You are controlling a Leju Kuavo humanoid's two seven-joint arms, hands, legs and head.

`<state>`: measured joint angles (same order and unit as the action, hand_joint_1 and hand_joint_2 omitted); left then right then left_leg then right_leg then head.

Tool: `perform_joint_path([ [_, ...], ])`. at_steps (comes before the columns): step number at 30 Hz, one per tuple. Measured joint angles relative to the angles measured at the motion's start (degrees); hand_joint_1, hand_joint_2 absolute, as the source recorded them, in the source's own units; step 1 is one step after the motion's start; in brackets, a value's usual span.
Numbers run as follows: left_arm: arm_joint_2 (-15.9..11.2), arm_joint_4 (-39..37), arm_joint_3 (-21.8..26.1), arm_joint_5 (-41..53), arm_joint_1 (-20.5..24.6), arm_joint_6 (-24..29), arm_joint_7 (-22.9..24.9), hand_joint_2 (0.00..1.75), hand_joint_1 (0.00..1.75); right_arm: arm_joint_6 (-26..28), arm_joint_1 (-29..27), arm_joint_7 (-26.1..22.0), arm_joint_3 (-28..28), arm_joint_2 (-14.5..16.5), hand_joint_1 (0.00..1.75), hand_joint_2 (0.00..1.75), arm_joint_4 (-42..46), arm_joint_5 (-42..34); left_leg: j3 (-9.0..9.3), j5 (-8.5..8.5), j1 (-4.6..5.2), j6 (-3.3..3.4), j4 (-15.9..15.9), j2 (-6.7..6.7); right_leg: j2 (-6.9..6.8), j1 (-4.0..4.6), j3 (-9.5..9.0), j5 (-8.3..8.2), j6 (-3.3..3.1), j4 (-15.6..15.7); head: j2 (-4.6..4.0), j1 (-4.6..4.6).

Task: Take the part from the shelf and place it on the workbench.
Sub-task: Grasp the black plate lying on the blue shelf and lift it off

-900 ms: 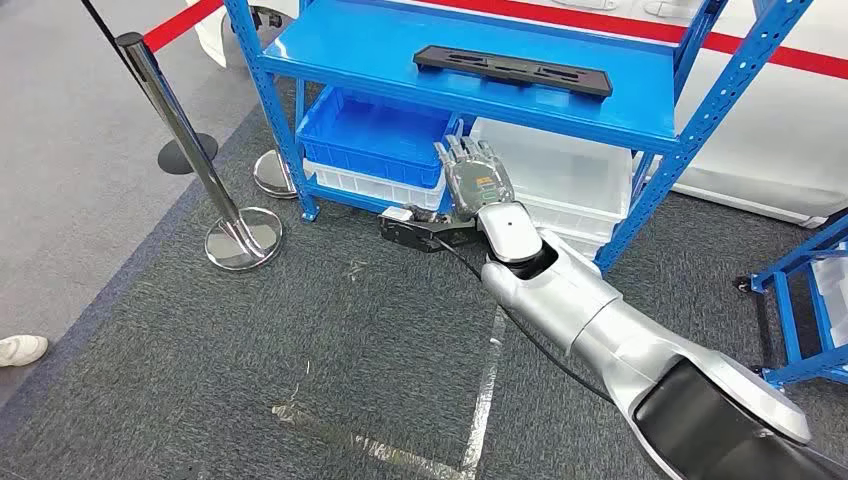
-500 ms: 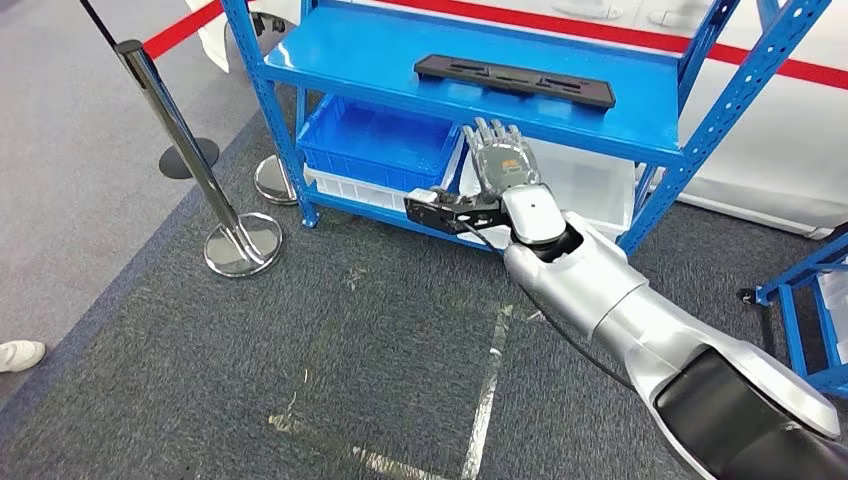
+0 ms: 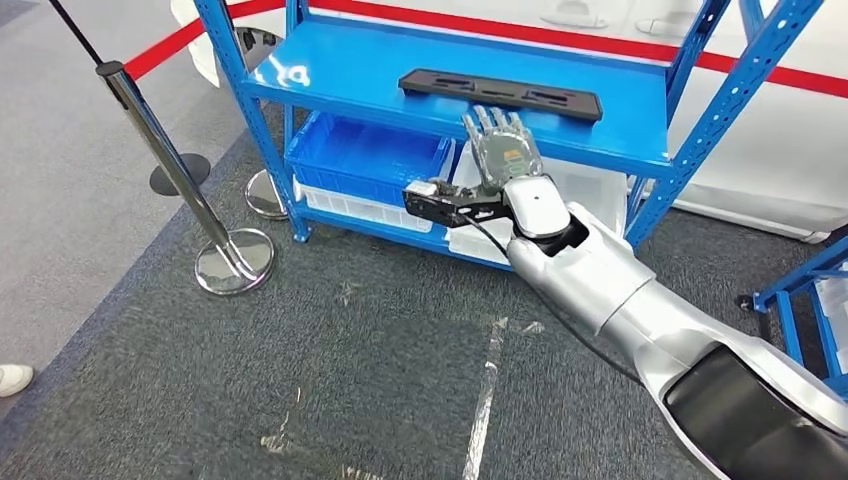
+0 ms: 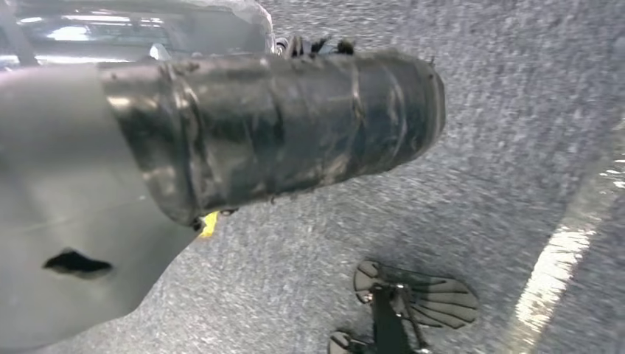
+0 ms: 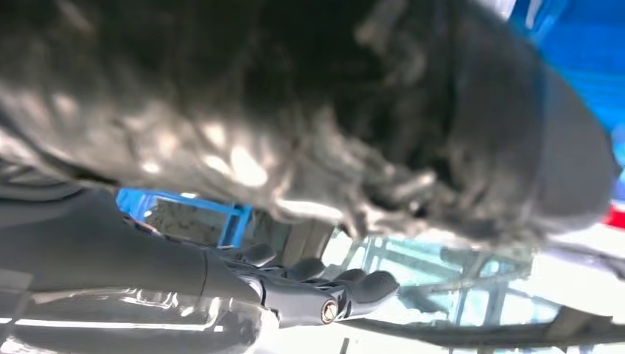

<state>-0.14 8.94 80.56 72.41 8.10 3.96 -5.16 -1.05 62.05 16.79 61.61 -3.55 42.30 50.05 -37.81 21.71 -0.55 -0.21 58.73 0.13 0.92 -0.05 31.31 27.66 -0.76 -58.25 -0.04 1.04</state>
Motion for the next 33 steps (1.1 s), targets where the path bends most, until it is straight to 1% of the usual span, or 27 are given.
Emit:
perform_joint_path([
  [1,0.0,0.0,0.0,0.0,0.1,0.0,-0.1,0.00,0.00,0.0,0.0,0.0,0.0,0.0,0.00,0.00,0.1,0.0,0.31,0.52,0.14,0.19,-0.4,0.01,-0.01,0.06,0.01,0.15,0.29,0.1,0.00,0.02],
  [3,0.0,0.0,0.0,0.0,0.1,-0.1,-0.1,0.00,0.00,0.1,0.1,0.1,0.0,-0.1,0.00,0.00,0.4,0.0,0.72,0.93,-0.13,0.58,-0.9,0.04,-0.10,0.10,-0.10,0.60,0.86,0.0,0.01,-0.01],
  [4,0.0,0.0,0.0,0.0,0.0,-0.1,-0.2,0.00,0.00,0.2,0.2,0.2,0.0,-0.1,0.00,0.00,0.5,0.0,1.07,1.07,-0.29,0.89,-1.2,0.02,-0.18,0.11,0.29,1.28,1.12,-1.0,0.01,-0.06],
  [5,0.0,0.0,0.0,0.0,0.0,-0.1,-0.2,0.00,0.00,0.3,0.3,0.3,0.0,-0.2,0.00,0.00,0.6,0.0,1.48,1.21,-0.46,1.18,-1.4,-0.01,-0.25,0.11,1.39,2.40,1.34,-3.3,0.01,-0.13],
  [6,0.0,0.0,0.0,0.0,0.0,-0.1,-0.2,0.00,0.00,0.3,0.3,0.4,0.0,-0.3,0.00,0.00,0.6,0.0,1.83,1.43,-0.46,1.46,-1.6,-0.01,-0.31,0.01,3.23,3.80,1.49,-6.8,0.00,-0.18],
  [7,0.0,0.0,0.0,0.0,0.0,-0.1,-0.2,0.00,0.00,0.3,0.2,0.4,0.0,-0.4,0.00,0.00,0.6,0.0,2.13,1.73,-0.46,1.68,-1.6,-0.01,-0.34,-0.04,5.59,5.18,1.60,-10.8,0.00,-0.21],
  [8,0.0,0.0,0.0,0.0,0.0,-0.1,-0.2,0.00,0.00,0.3,0.0,0.4,0.0,-0.4,0.00,0.00,0.6,0.0,2.47,2.05,-0.45,1.76,-1.5,0.02,-0.34,-0.09,7.89,5.92,1.72,-14.3,0.00,-0.20],
  [9,0.1,0.0,0.0,0.0,0.0,-0.1,-0.2,0.00,0.00,0.3,-0.2,0.5,0.0,-0.5,0.00,0.00,0.6,0.0,2.86,2.43,-0.46,1.76,-1.5,0.07,-0.35,-0.15,9.53,5.55,1.81,-16.1,0.00,-0.20],
  [10,0.1,0.0,0.0,0.0,-0.1,-0.1,-0.1,0.00,0.00,0.3,-0.3,0.5,0.0,-0.6,0.00,0.00,0.6,0.0,3.33,2.86,-0.47,1.68,-1.4,0.13,-0.35,-0.22,10.18,3.96,1.84,-15.7,0.00,-0.21],
  [11,0.1,0.0,0.0,0.0,-0.1,-0.2,-0.1,0.00,0.00,0.3,-0.3,0.6,0.0,-0.6,0.00,0.00,0.6,0.0,3.88,3.35,-0.49,1.58,-1.3,0.20,-0.36,-0.28,9.73,1.36,1.79,-13.1,0.00,-0.22],
  [12,0.1,0.0,0.0,0.0,-0.1,-0.1,0.0,0.00,0.00,0.3,-0.3,0.6,0.0,-0.6,0.00,0.00,0.6,-0.1,4.40,3.89,-0.51,1.43,-1.2,0.27,-0.37,-0.32,8.62,-1.57,1.63,-9.2,0.00,-0.23],
  [13,0.2,0.0,0.0,0.0,-0.1,-0.1,0.1,0.00,0.00,0.2,-0.1,0.7,0.0,-0.7,0.00,0.00,0.6,-0.1,4.81,4.37,-0.41,1.20,-1.0,0.32,-0.37,-0.21,7.27,-3.68,1.41,-5.6,0.00,-0.19],
  [14,0.2,0.0,0.0,0.0,0.0,-0.1,0.2,0.00,0.00,0.2,0.0,0.7,0.0,-0.7,0.00,0.00,0.6,-0.2,5.02,4.74,-0.32,0.97,-0.9,0.38,-0.37,-0.12,6.10,-4.69,1.10,-2.7,0.00,-0.16],
  [15,0.2,0.0,0.0,0.0,0.0,-0.1,0.3,0.00,0.00,0.1,0.0,0.7,0.0,-0.7,0.00,0.00,0.6,-0.2,5.05,4.96,-0.25,0.71,-0.8,0.41,-0.36,0.02,5.41,-4.81,0.81,-1.2,0.01,-0.05],
  [16,0.2,0.0,0.0,0.0,0.0,0.0,0.3,0.00,0.00,0.1,0.1,0.7,0.0,-0.8,0.00,0.00,0.6,-0.3,5.04,5.05,-0.19,0.45,-0.9,0.42,-0.33,0.18,5.07,-4.33,0.55,-0.8,0.01,0.01],
  [18,0.3,0.0,0.0,0.0,0.0,-0.1,0.3,0.00,0.00,0.0,0.2,0.8,0.0,-0.8,0.00,0.00,0.6,-0.5,5.16,5.35,-0.26,-0.13,-1.0,0.34,-0.28,-0.01,4.55,-3.97,0.06,-0.1,0.01,0.04],
  [19,0.4,0.0,0.0,0.0,0.0,-0.1,0.3,0.00,0.00,0.0,0.2,0.8,0.0,-0.9,0.00,0.00,0.6,-0.6,4.97,5.76,-0.29,-0.45,-0.3,0.25,-0.27,-0.18,4.12,-3.85,-0.24,0.2,0.01,0.04],
  [20,0.4,0.0,0.0,0.0,0.0,-0.1,0.3,0.00,0.00,-0.1,0.3,0.9,0.0,-0.9,0.00,0.00,0.6,-0.7,4.17,6.52,-0.33,-0.78,1.5,0.17,-0.27,-0.37,3.60,-3.71,-0.54,0.5,0.01,0.14],
  [21,0.4,0.0,0.0,0.0,0.0,-0.1,0.3,0.00,0.00,-0.3,0.4,1.0,0.0,-1.0,0.00,0.00,0.6,-0.9,2.53,7.59,-0.40,-1.07,4.5,0.10,-0.29,-0.43,3.16,-3.50,-0.84,0.7,0.01,0.22],
  [23,0.4,0.0,0.1,0.0,0.1,-0.1,0.3,0.00,0.00,-0.7,0.2,1.0,0.0,-1.0,0.00,0.00,0.6,-1.1,-2.17,9.63,-0.48,-1.56,12.2,0.09,-0.28,-0.40,2.50,-2.92,-1.22,0.7,0.01,0.34],
  [24,0.4,0.0,0.1,0.0,0.0,-0.1,0.2,0.00,0.00,-0.9,0.0,1.0,0.0,-1.0,0.00,0.00,0.6,-1.3,-4.08,9.63,-0.52,-1.70,14.5,0.09,-0.26,-0.38,2.11,-2.57,-1.26,0.7,0.00,0.34],
  [25,0.5,0.0,0.1,0.0,-0.1,-0.1,0.3,0.00,0.00,-1.1,-0.2,1.0,0.0,-1.0,0.00,0.00,0.6,-1.4,-5.01,8.53,-0.55,-1.77,14.9,0.08,-0.22,-0.38,1.64,-2.18,-1.22,0.7,0.00,0.34],
  [26,0.5,0.0,0.1,0.0,-0.1,-0.1,0.3,0.00,0.00,-1.3,-0.3,1.0,0.0,-1.0,0.00,0.00,0.6,-1.4,-5.16,6.99,-0.58,-1.77,13.9,0.07,-0.19,-0.39,1.22,-1.85,-1.17,0.6,0.00,0.34],
  [27,0.5,0.0,0.1,0.0,-0.2,-0.1,0.3,0.00,0.00,-1.4,-0.4,1.0,0.0,-1.0,0.00,0.00,0.6,-1.5,-4.88,5.57,-0.61,-1.75,12.5,0.06,-0.16,-0.39,0.89,-1.60,-1.12,0.6,0.00,0.34],
  [28,0.5,0.0,0.1,0.0,-0.2,-0.1,0.3,0.00,0.00,-1.4,-0.5,1.0,0.0,-1.0,0.00,0.00,0.6,-1.5,-4.54,4.64,-0.62,-1.72,11.4,0.05,-0.14,-0.40,0.70,-1.46,-1.08,0.6,0.00,0.34],
  [31,0.5,0.0,0.1,0.0,-0.2,-0.1,0.3,0.00,0.00,-1.4,-0.5,1.0,0.0,-1.0,0.00,0.00,0.6,-1.5,-4.41,4.38,-0.62,-1.71,11.0,0.05,-0.14,-0.40,0.65,-1.42,-1.07,0.5,0.00,0.34],
  [33,0.5,0.0,0.1,0.0,-0.2,-0.1,0.3,0.00,0.00,-1.4,-0.5,1.0,0.0,-1.0,0.00,0.00,0.6,-1.5,-4.15,3.92,-0.62,-1.69,10.4,0.05,-0.13,-0.41,0.56,-1.34,-1.04,0.5,0.00,0.34],
])
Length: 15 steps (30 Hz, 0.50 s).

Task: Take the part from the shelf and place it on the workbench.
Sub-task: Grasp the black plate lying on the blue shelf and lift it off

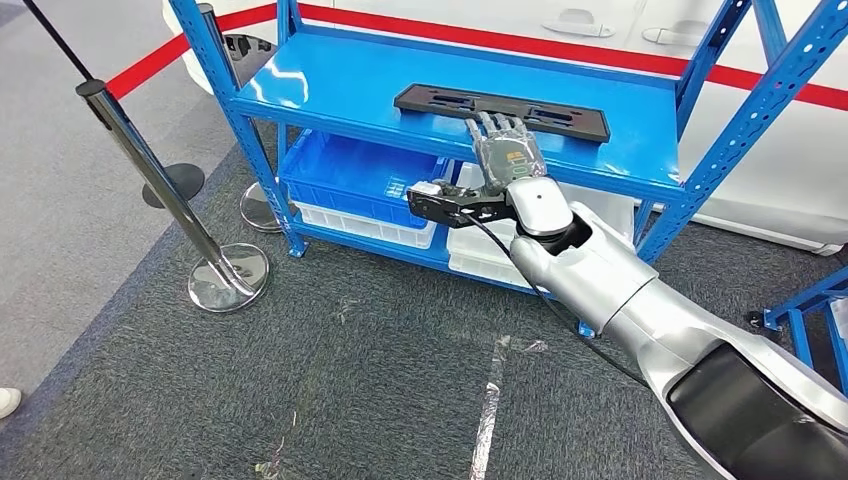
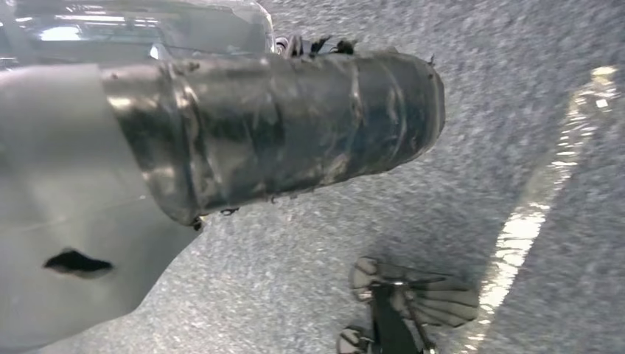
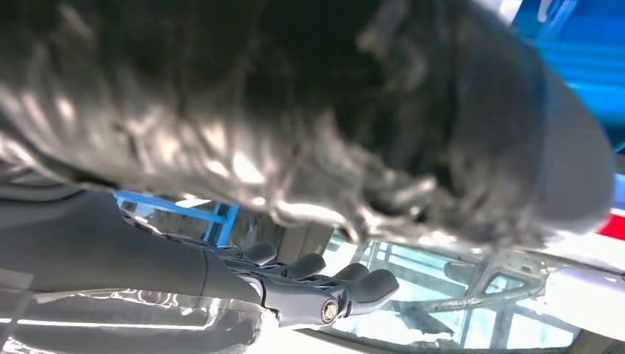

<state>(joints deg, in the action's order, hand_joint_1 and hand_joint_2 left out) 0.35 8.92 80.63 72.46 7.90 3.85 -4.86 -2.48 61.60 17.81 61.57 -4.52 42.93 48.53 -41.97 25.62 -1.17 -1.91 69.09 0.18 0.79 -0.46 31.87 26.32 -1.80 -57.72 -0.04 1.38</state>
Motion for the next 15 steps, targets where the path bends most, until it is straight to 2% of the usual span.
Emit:
perform_joint_path([
  [2,0.0,0.0,0.0,0.0,0.0,0.0,0.0,0.00,0.00,-0.1,0.0,0.0,0.0,0.0,0.00,0.00,0.0,0.0,0.45,-0.78,0.00,0.02,-1.1,-0.01,0.01,-0.02,-0.15,0.13,0.04,0.0,0.00,0.00],
  [4,0.0,0.0,0.0,0.0,0.0,0.0,0.1,0.00,0.00,-0.4,0.0,0.0,0.0,0.0,0.00,0.00,0.0,0.0,2.08,-2.80,0.04,0.17,-5.2,-0.03,0.01,0.00,-0.64,0.64,0.29,-0.1,0.00,-0.01],
  [5,0.0,0.0,0.0,0.0,0.1,0.0,0.1,0.00,0.00,-0.6,-0.1,0.0,0.0,0.0,0.00,0.00,0.0,0.0,3.11,-3.25,0.19,0.51,-7.5,-0.01,0.03,0.10,-0.76,0.96,0.59,-0.1,0.01,-0.01],
  [6,0.0,0.0,0.0,0.0,0.1,0.0,0.2,0.00,0.00,-0.9,-0.3,-0.1,0.0,-0.1,0.00,0.00,0.1,0.0,4.36,-3.46,0.22,1.16,-9.8,0.00,0.00,0.19,-0.91,1.60,1.15,-0.4,0.01,-0.05],
  [8,0.0,0.0,0.0,0.0,0.2,0.0,0.3,0.00,0.00,-1.1,-0.9,-0.2,0.0,-0.4,0.00,0.87,0.2,-0.1,6.14,-1.72,0.29,2.82,-11.3,0.06,-0.10,0.30,4.00,4.91,2.22,-8.9,0.01,-0.19],
  [9,0.1,0.0,0.0,0.1,0.1,0.0,0.3,0.00,0.00,-1.0,-1.3,-0.2,0.0,-0.6,0.00,1.31,0.2,-0.1,6.92,-1.14,0.22,3.37,-11.5,0.07,-0.17,0.27,6.85,6.04,2.58,-13.4,0.00,-0.26],
  [10,0.1,0.0,0.1,0.1,0.1,0.0,0.3,0.00,0.00,-0.9,-1.7,-0.2,0.0,-0.8,0.00,1.75,0.2,-0.2,7.56,-0.59,0.25,3.60,-11.5,0.11,-0.20,0.25,9.62,6.10,2.66,-16.9,0.00,-0.30],
  [11,0.1,0.0,0.1,0.1,0.1,0.0,0.2,0.00,0.00,-0.8,-2.0,-0.2,0.0,-1.0,0.00,1.75,0.2,-0.2,8.10,-0.17,0.26,3.56,-11.5,0.19,-0.21,0.25,9.86,4.01,2.59,-15.6,0.01,-0.30],
  [13,0.2,0.0,0.1,0.1,0.1,0.0,0.2,0.00,0.00,-0.4,-2.3,-0.2,0.0,-1.5,0.00,1.75,0.2,-0.1,9.20,0.75,0.24,3.36,-11.4,0.39,-0.22,0.33,7.81,-1.47,2.14,-8.3,0.01,-0.33],
  [14,0.2,0.0,0.1,0.1,0.1,0.1,0.2,0.00,0.00,-0.2,-2.3,-0.1,0.0,-1.8,0.00,1.75,0.2,0.0,9.58,1.15,0.34,3.15,-11.3,0.50,-0.23,0.50,6.48,-3.25,1.86,-4.8,0.01,-0.28],
  [15,0.2,0.0,0.1,0.1,0.1,0.1,0.1,0.00,0.00,0.0,-2.4,-0.1,0.0,-2.0,0.00,1.75,0.1,0.1,9.73,1.46,0.39,2.89,-11.2,0.58,-0.23,0.65,5.50,-3.93,1.57,-2.5,0.00,-0.24],
])
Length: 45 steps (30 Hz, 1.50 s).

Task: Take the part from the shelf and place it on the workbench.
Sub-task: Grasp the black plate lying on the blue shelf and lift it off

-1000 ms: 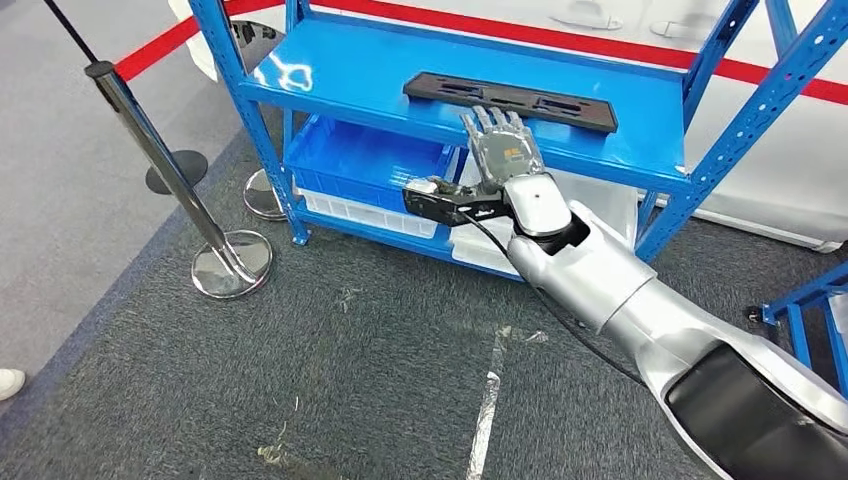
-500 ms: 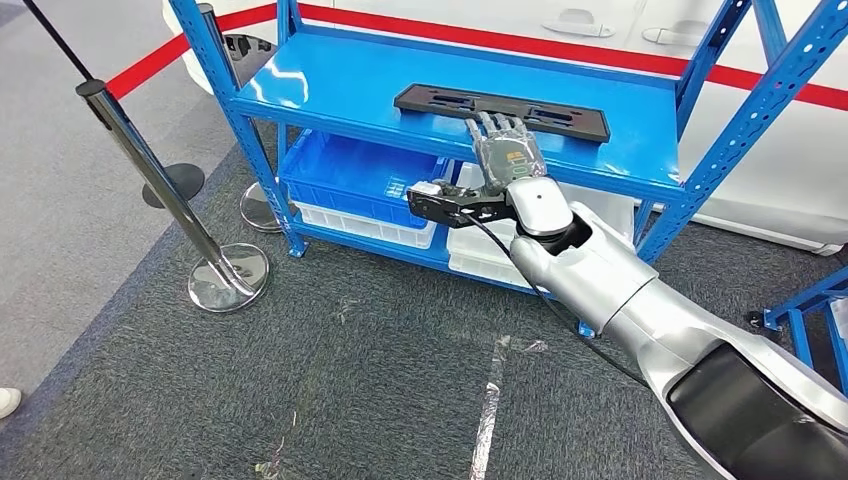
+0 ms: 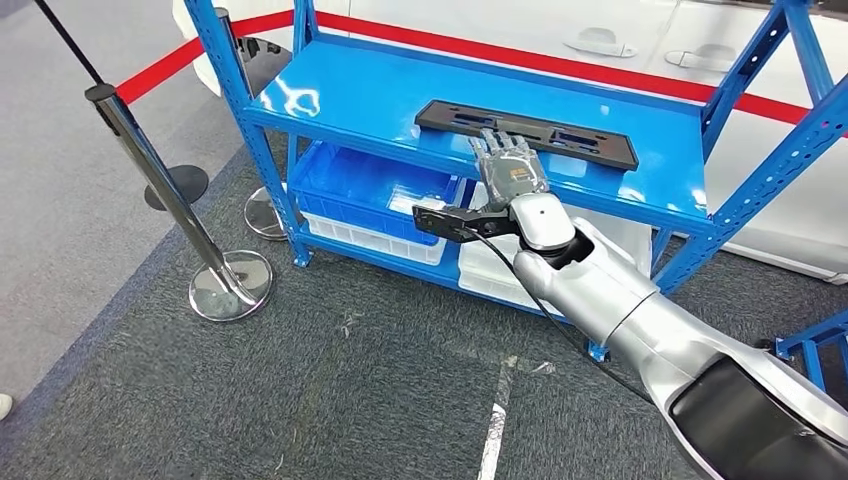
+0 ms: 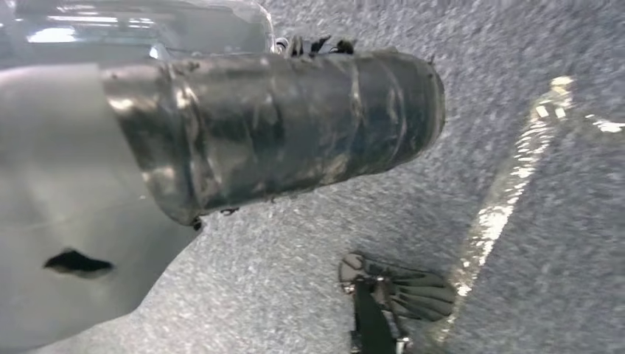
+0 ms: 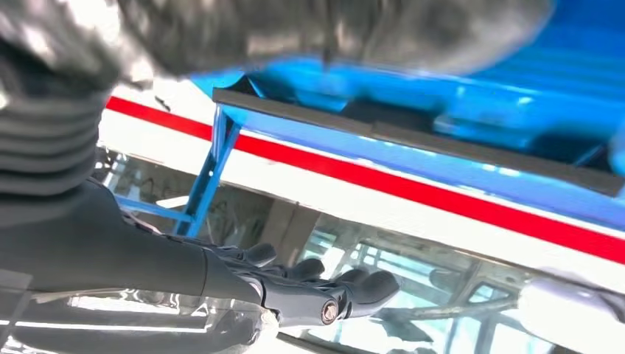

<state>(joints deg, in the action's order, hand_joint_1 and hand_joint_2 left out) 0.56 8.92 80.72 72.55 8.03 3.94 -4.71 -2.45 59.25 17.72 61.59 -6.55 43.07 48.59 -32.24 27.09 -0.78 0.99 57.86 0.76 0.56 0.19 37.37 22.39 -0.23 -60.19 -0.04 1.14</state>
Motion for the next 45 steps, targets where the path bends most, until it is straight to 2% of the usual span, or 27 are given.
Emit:
perform_joint_path([
  [2,0.0,0.0,0.0,0.0,0.1,0.0,-0.1,0.00,0.00,0.4,-0.2,0.1,0.0,-0.4,0.00,1.75,-0.1,0.1,0.06,0.34,0.13,-0.60,-0.1,0.04,0.07,0.26,-0.73,0.55,-0.47,1.5,0.01,0.10],
  [5,-0.1,0.0,0.0,0.1,0.1,0.0,-0.1,0.00,0.00,0.7,-0.3,0.1,-0.1,-1.0,0.00,1.75,-0.2,0.2,-0.25,1.48,0.09,-1.56,1.1,-0.25,0.15,-0.28,-1.86,1.06,-1.26,2.4,0.01,0.14],
  [6,-0.1,0.0,0.0,0.1,0.1,0.0,-0.2,0.00,0.00,0.7,-0.2,0.0,-0.1,-1.2,0.00,1.75,-0.2,0.3,-1.38,2.45,0.04,-1.89,3.5,-0.36,0.13,-0.47,-2.40,1.22,-1.55,2.7,0.01,0.23],
  [8,-0.2,0.0,0.0,0.1,0.1,0.0,-0.2,0.00,0.00,0.8,-0.3,0.0,-0.2,-1.3,0.00,1.75,-0.3,0.3,-5.75,4.78,-0.06,-2.46,11.1,-0.47,0.12,-0.49,-3.12,1.78,-1.98,2.8,0.00,0.42],
  [9,-0.3,0.0,0.0,0.1,0.1,0.0,-0.2,0.00,0.00,0.8,-0.5,0.0,-0.2,-1.3,0.00,1.75,-0.3,0.3,-8.13,5.38,-0.09,-2.65,14.4,-0.47,0.16,-0.49,-3.44,2.10,-2.05,2.7,0.00,0.42],
  [10,-0.3,0.0,0.0,0.1,0.0,0.0,-0.2,0.00,0.00,0.9,-0.7,-0.1,-0.2,-1.4,0.00,1.75,-0.4,0.3,-9.76,4.93,-0.11,-2.74,16.1,-0.47,0.21,-0.48,-3.84,2.47,-2.04,2.7,0.00,0.43],
  [11,-0.3,0.0,0.0,0.2,0.0,0.0,-0.2,0.00,0.00,0.9,-0.8,-0.1,-0.2,-1.4,0.00,1.75,-0.5,0.3,-10.28,3.31,-0.11,-2.74,15.4,-0.47,0.27,-0.48,-4.32,2.88,-1.98,2.7,0.00,0.43],
  [12,-0.3,0.0,0.0,0.2,-0.1,0.0,-0.2,0.00,0.00,0.9,-0.9,-0.1,-0.2,-1.4,0.00,1.75,-0.5,0.4,-9.69,0.74,-0.12,-2.64,12.7,-0.47,0.31,-0.48,-4.88,3.35,-1.89,2.6,0.00,0.42],
  [14,-0.4,0.0,0.1,0.4,-0.1,0.0,-0.3,0.00,0.00,1.0,-0.6,-0.3,-0.2,-1.5,0.00,1.75,-0.6,0.5,-7.11,-4.06,0.06,-2.18,5.1,-0.47,0.37,-0.35,-5.84,4.34,-1.50,2.4,0.00,0.42],
  [15,-0.4,0.0,0.1,0.4,0.0,0.0,-0.4,0.00,0.00,1.0,-0.4,-0.4,-0.2,-1.5,0.00,1.75,-0.6,0.6,-5.89,-4.96,0.20,-1.83,2.3,-0.47,0.40,-0.24,-6.02,4.71,-1.25,2.4,0.00,0.43],
  [17,-0.4,0.0,0.1,0.4,0.1,0.0,-0.4,0.00,0.00,0.9,-0.1,-0.7,-0.2,-1.6,0.00,1.75,-0.6,0.4,-4.86,-4.36,0.51,-1.11,0.4,-0.41,0.44,-0.08,-5.98,5.13,-0.73,2.4,0.01,0.46],
  [20,-0.3,0.0,0.1,0.5,0.0,0.0,-0.2,0.00,0.00,0.4,0.3,-1.0,-0.4,-1.9,0.00,1.75,-0.3,0.0,-4.16,-3.69,0.18,-0.16,-0.3,-0.42,0.32,-0.10,-5.66,6.33,0.10,1.4,0.01,0.40],
  [22,-0.3,0.0,0.2,0.5,0.0,0.1,0.1,0.00,0.00,-0.2,0.7,-1.4,-0.5,-2.2,0.00,1.75,-0.2,0.3,-3.40,-3.37,0.00,0.44,-0.8,-0.46,0.16,-0.20,-2.91,8.84,0.48,-4.1,0.01,0.33],
  [24,-0.3,0.0,0.2,0.6,0.1,0.2,0.6,0.00,0.00,-0.7,0.8,-1.8,-0.4,-2.4,0.00,1.75,-0.2,0.8,-2.77,-2.78,-0.02,0.80,-0.8,-0.43,0.11,-0.33,1.68,11.08,0.69,-11.8,0.00,0.30],
  [25,-0.3,0.0,0.2,0.7,0.0,0.3,0.8,0.00,0.00,-0.8,0.7,-2.0,-0.4,-2.5,0.00,1.75,-0.2,0.9,-2.38,-2.40,-0.05,0.82,-0.7,-0.37,0.10,-0.43,3.37,10.96,0.80,-14.0,0.00,0.26],
  [26,-0.3,0.0,0.2,0.9,0.0,0.3,0.9,0.00,0.00,-0.8,0.6,-2.1,-0.4,-2.5,0.00,1.75,-0.2,0.9,-1.93,-1.99,-0.09,0.75,-0.6,-0.30,0.08,-0.55,4.12,9.67,0.89,-14.1,0.00,0.25],
  [29,-0.2,0.0,0.3,1.0,-0.2,0.2,0.9,0.00,0.00,-0.9,1.2,-2.2,-0.4,-2.5,0.00,1.75,-0.2,0.9,-0.55,-0.37,-0.24,0.12,-0.1,-0.18,-0.03,-0.80,1.58,2.31,0.96,-4.9,0.00,0.24],
  [30,-0.2,0.0,0.3,1.0,-0.1,0.2,0.9,0.00,0.00,-0.9,1.5,-2.3,-0.4,-2.5,0.00,1.75,-0.2,0.9,-0.37,0.10,-0.20,-0.21,0.2,-0.15,-0.03,-0.76,0.37,1.16,0.85,-2.0,0.01,0.23],
  [31,-0.2,0.0,0.3,1.0,0.0,0.1,0.8,0.00,0.00,-1.0,1.8,-2.3,-0.3,-2.5,0.00,1.75,-0.2,0.9,-0.42,0.38,-0.16,-0.55,0.4,-0.12,-0.01,-0.63,-0.32,1.01,0.60,-0.4,0.01,0.30],
  [34,-0.2,0.0,0.3,1.0,0.3,0.0,0.6,0.00,0.00,-1.2,2.1,-2.5,-0.3,-2.4,0.00,1.75,-0.1,0.9,-0.61,0.78,-0.18,-1.47,0.6,-0.16,0.13,-0.50,-0.99,2.13,-0.42,0.6,0.01,0.41],
  [36,-0.1,0.0,0.3,1.0,0.2,0.0,0.5,0.00,0.00,-1.2,2.2,-2.5,-0.3,-2.4,0.00,1.75,-0.1,0.9,-1.69,2.02,-0.25,-2.08,3.2,-0.37,0.15,-0.76,-1.71,2.43,-1.12,1.0,0.01,0.51],
  [39,-0.2,0.0,0.3,1.0,0.2,0.0,0.5,0.00,0.00,-1.2,2.3,-2.6,-0.3,-2.4,0.00,1.75,0.0,0.9,-7.89,5.23,-0.29,-2.63,13.8,-0.51,0.14,-0.69,-2.77,3.15,-1.85,1.2,0.00,0.74],
  [40,-0.2,0.0,0.3,1.0,0.1,0.0,0.5,0.00,0.00,-1.2,2.2,-2.7,-0.3,-2.4,0.00,1.75,0.0,0.9,-9.83,5.24,-0.28,-2.62,16.2,-0.51,0.14,-0.60,-3.12,3.44,-1.93,1.2,0.00,0.75],
  [41,-0.2,0.0,0.3,1.0,0.1,0.0,0.5,0.00,0.00,-1.2,2.2,-2.7,-0.3,-2.4,0.00,1.75,0.0,0.9,-10.81,4.06,-0.27,-2.48,16.5,-0.50,0.17,-0.50,-3.56,3.79,-1.95,1.1,0.00,0.75],
  [42,-0.1,0.0,0.3,1.0,0.0,0.0,0.5,0.00,0.00,-1.2,2.2,-2.7,-0.3,-2.4,0.00,1.75,0.0,0.9,-10.73,1.82,-0.22,-2.21,14.7,-0.50,0.21,-0.40,-4.11,4.18,-1.94,1.1,0.00,0.74],
  [44,-0.2,0.0,0.3,1.0,0.0,0.0,0.4,0.00,0.00,-1.2,2.2,-2.8,-0.3,-2.4,0.00,1.75,-0.1,0.9,-8.06,-3.17,0.16,-1.33,7.1,-0.49,0.28,-0.13,-5.26,5.06,-1.78,1.2,0.00,0.74],
  [45,-0.2,0.0,0.3,1.0,0.0,0.0,0.4,0.00,0.00,-1.2,2.3,-2.9,-0.3,-2.4,0.00,1.75,-0.1,0.9,-6.59,-4.36,0.40,-0.91,3.9,-0.48,0.32,-0.03,-5.60,5.41,-1.59,1.2,0.00,0.74],
])
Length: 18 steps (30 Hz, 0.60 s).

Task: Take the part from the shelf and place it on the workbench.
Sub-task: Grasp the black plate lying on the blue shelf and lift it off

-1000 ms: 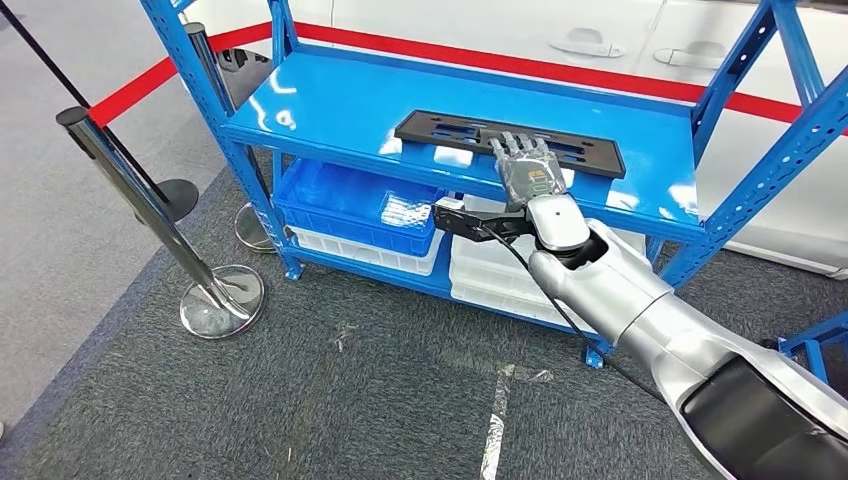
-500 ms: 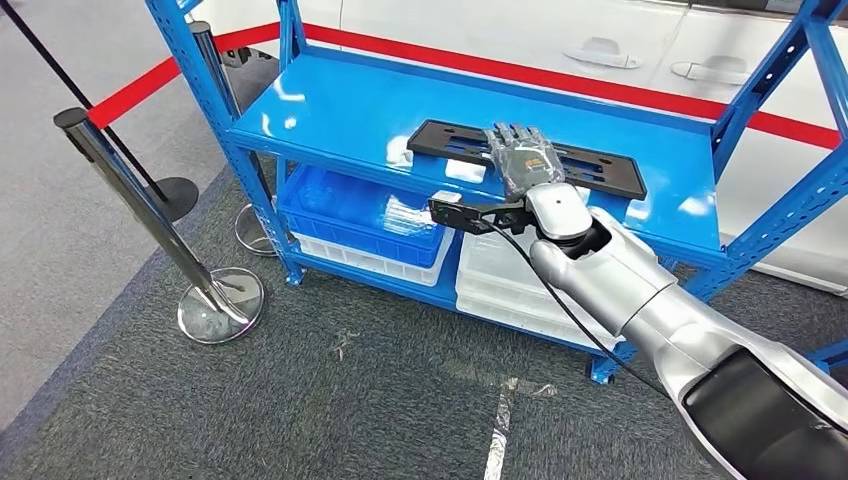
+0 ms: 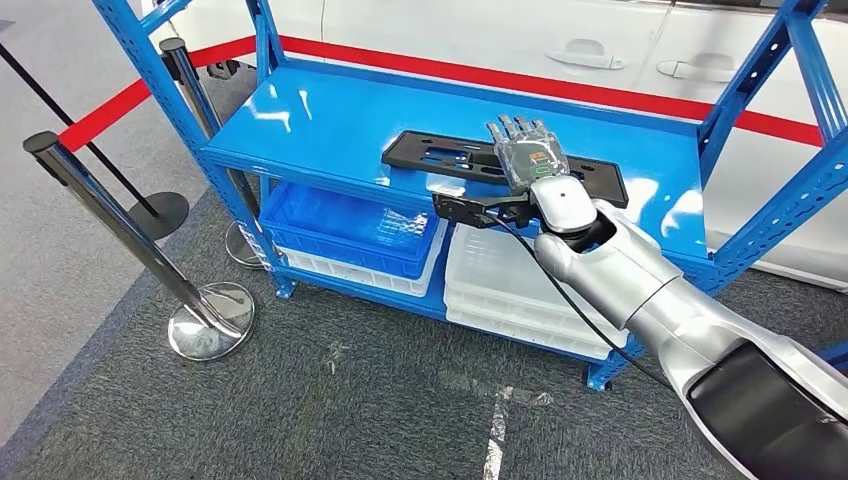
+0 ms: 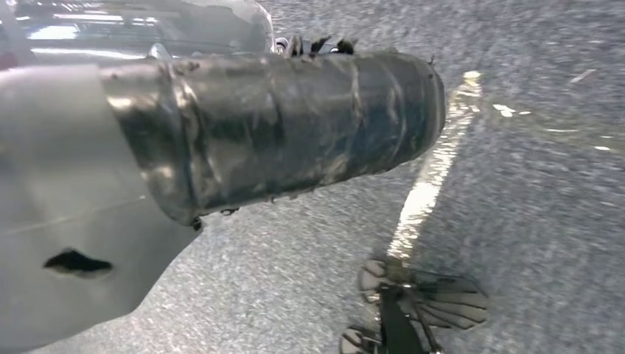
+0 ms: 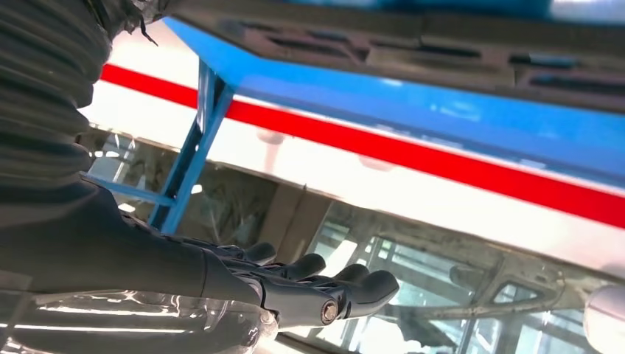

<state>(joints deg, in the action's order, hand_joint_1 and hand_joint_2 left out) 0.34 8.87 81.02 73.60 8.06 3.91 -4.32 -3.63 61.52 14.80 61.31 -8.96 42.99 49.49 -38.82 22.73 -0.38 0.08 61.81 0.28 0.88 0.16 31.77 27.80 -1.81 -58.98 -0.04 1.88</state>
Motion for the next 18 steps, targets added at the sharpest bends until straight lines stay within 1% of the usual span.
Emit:
perform_joint_path([
  [1,0.0,0.0,0.0,0.0,0.1,0.0,0.0,0.00,0.00,0.0,0.0,-0.1,0.0,0.0,0.00,1.75,-0.1,0.0,0.94,-0.23,0.22,0.32,-1.9,0.01,0.03,0.06,-0.15,0.23,0.22,0.1,0.00,0.07],
  [3,-0.1,0.0,0.0,0.0,0.2,0.1,0.1,0.00,0.00,0.0,-0.1,-0.3,0.0,0.0,0.00,1.75,-0.3,-0.2,1.56,0.54,0.34,0.67,-3.1,0.01,0.05,0.04,-0.17,0.43,0.67,0.3,0.00,0.22],
  [5,0.0,0.0,0.0,0.0,0.1,0.2,0.4,0.00,0.00,0.0,-0.3,-0.4,0.0,-0.2,0.00,1.75,-0.5,-0.3,2.12,0.64,-0.04,0.96,-3.8,-0.08,-0.07,0.07,-0.04,0.95,1.19,0.1,0.01,0.23],
  [6,0.0,0.0,0.0,0.0,0.0,0.2,0.5,0.00,0.00,0.1,-0.4,-0.4,0.0,-0.4,0.00,1.75,-0.7,-0.5,2.55,0.67,-0.23,1.16,-4.3,-0.15,-0.14,0.09,0.60,1.72,1.47,-1.3,0.01,0.18],
  [7,0.0,0.0,0.0,0.1,0.0,0.3,0.7,0.00,0.00,0.2,-0.6,-0.5,0.0,-0.6,0.00,1.75,-0.8,-0.7,2.95,0.75,-0.36,1.39,-4.6,-0.19,-0.22,0.05,1.90,2.82,1.71,-3.8,0.01,0.12],
  [8,0.0,0.0,0.0,0.1,0.0,0.4,0.7,0.00,0.00,0.3,-0.9,-0.5,0.0,-0.9,0.00,1.75,-0.9,-1.0,3.26,0.94,-0.32,1.61,-4.7,-0.18,-0.26,-0.04,3.81,4.04,1.92,-7.4,0.00,0.07],
  [9,0.0,0.0,0.0,0.1,0.1,0.5,0.8,0.00,0.00,0.5,-1.5,-0.6,0.0,-1.1,0.00,1.75,-1.1,-1.4,3.51,1.18,-0.33,1.80,-4.7,-0.14,-0.27,-0.18,6.12,5.15,2.08,-11.2,0.00,0.07],
  [10,0.0,0.0,0.0,0.1,0.1,0.5,0.9,0.00,0.00,0.7,-2.3,-0.7,0.0,-1.5,0.00,1.75,-1.3,-1.7,3.80,1.46,-0.36,1.88,-4.7,-0.05,-0.29,-0.36,8.13,5.47,2.26,-14.0,0.00,0.07],
  [11,0.0,0.0,0.0,0.1,0.0,0.6,1.1,0.00,0.00,0.9,-3.3,-0.8,0.0,-1.7,0.00,1.75,-1.5,-1.9,4.16,1.81,-0.43,1.85,-4.6,0.05,-0.29,-0.55,9.39,4.72,2.43,-15.0,0.00,0.06],
  [12,0.0,0.0,0.0,0.1,0.0,0.6,1.2,0.00,0.00,1.0,-4.2,-0.8,0.0,-2.1,0.00,1.75,-1.8,-2.0,4.52,2.20,-0.53,1.71,-4.5,0.16,-0.31,-0.73,9.55,2.87,2.58,-13.7,0.00,0.06],
  [13,0.0,0.0,0.0,0.1,-0.1,0.6,1.3,0.00,0.00,1.1,-4.9,-0.9,0.0,-2.3,0.00,1.75,-2.0,-2.1,4.88,2.65,-0.64,1.51,-4.2,0.23,-0.36,-0.91,8.77,0.27,2.68,-10.6,0.00,0.04],
  [14,0.0,0.0,0.0,0.1,-0.2,0.7,1.3,0.00,0.00,1.3,-5.6,-0.9,0.0,-2.5,0.00,1.75,-2.3,-2.1,5.09,3.12,-0.72,1.24,-3.9,0.26,-0.45,-1.02,7.57,-1.86,2.73,-7.0,0.00,0.07],
  [15,-0.1,0.0,0.1,0.2,-0.1,0.7,1.4,0.00,0.00,1.5,-6.1,-0.9,0.0,-2.7,0.00,1.75,-2.6,-2.2,5.09,3.54,-0.67,0.93,-3.5,0.28,-0.50,-0.97,6.39,-3.25,2.67,-3.7,0.01,0.06],
  [16,-0.1,0.0,0.1,0.3,0.0,0.7,1.4,0.00,0.00,1.6,-6.6,-1.0,0.0,-2.8,0.00,1.75,-2.9,-2.3,4.97,3.81,-0.59,0.61,-3.3,0.29,-0.51,-0.91,5.66,-3.79,2.51,-1.8,0.01,0.10],
  [18,-0.2,0.0,0.1,0.5,0.1,0.7,1.6,0.00,0.00,1.8,-7.7,-1.1,0.0,-3.2,0.00,1.75,-3.5,-2.4,4.76,4.02,-0.43,0.05,-3.1,0.29,-0.39,-0.67,5.30,-3.51,2.01,-0.8,0.02,0.23],
])
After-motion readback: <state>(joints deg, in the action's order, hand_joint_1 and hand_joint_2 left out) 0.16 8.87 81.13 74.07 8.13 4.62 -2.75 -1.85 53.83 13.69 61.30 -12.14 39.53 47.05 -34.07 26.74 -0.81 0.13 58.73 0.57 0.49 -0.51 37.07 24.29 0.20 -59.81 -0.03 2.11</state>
